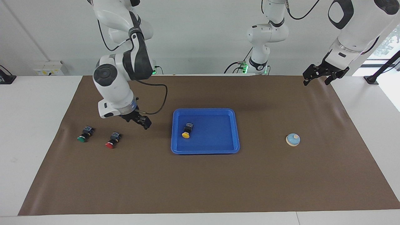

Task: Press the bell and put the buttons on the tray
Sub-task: 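Move the right gripper back and grasp the red button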

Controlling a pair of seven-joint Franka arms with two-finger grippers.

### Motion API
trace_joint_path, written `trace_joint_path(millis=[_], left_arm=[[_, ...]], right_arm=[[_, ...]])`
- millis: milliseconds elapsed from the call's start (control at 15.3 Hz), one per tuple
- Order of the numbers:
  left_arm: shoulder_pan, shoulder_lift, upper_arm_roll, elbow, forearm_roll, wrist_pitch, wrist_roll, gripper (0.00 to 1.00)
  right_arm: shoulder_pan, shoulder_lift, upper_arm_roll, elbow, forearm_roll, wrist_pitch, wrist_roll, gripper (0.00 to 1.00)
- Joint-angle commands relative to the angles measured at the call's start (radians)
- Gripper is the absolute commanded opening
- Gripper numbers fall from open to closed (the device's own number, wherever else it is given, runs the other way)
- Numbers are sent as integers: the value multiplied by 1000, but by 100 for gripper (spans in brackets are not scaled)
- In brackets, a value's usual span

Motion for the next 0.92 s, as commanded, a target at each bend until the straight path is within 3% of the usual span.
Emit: trace_joint_path(millis=[0, 327, 851], left_arm=[[4, -5, 0, 7, -11, -14, 8, 100], [4, -5, 0, 7, -11, -14, 8, 100], [4, -5, 0, 7, -11, -14, 8, 100]], right_arm=[[-78, -51, 14, -120, -26, 71, -120, 100], [-146, -108, 14, -369, -29, 382, -246, 100], [-135, -32, 14, -409, -29, 605, -254, 100]])
